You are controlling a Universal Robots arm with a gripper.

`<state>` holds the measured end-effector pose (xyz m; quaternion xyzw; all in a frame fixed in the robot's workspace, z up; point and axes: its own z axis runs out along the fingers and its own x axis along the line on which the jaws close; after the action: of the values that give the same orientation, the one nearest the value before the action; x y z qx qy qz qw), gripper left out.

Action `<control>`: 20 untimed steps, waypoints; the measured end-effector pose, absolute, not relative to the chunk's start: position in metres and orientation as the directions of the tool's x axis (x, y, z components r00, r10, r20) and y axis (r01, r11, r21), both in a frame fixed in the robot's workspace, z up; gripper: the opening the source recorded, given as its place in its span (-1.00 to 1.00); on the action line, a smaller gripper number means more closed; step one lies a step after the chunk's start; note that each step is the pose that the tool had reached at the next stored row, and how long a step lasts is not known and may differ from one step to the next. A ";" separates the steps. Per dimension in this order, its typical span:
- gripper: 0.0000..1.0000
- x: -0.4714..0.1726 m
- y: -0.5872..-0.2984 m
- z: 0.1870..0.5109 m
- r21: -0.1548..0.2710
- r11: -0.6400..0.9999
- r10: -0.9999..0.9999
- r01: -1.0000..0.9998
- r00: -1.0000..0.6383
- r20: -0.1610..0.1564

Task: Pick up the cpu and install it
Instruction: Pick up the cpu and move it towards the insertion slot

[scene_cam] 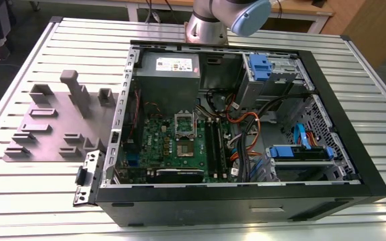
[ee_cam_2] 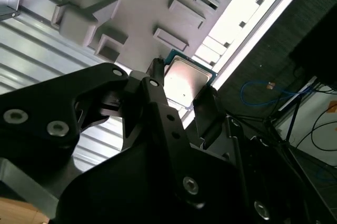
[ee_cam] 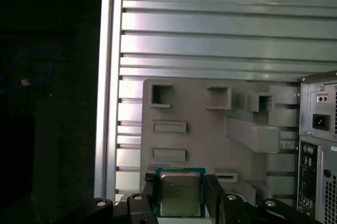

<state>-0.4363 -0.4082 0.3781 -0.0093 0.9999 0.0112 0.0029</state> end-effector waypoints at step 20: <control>-0.06 -0.436 -0.408 0.395 0.008 1.000 -0.019 -0.019 -1.000 -0.006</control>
<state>-0.4363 -0.4080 0.3950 -0.0094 0.9999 0.0042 0.0029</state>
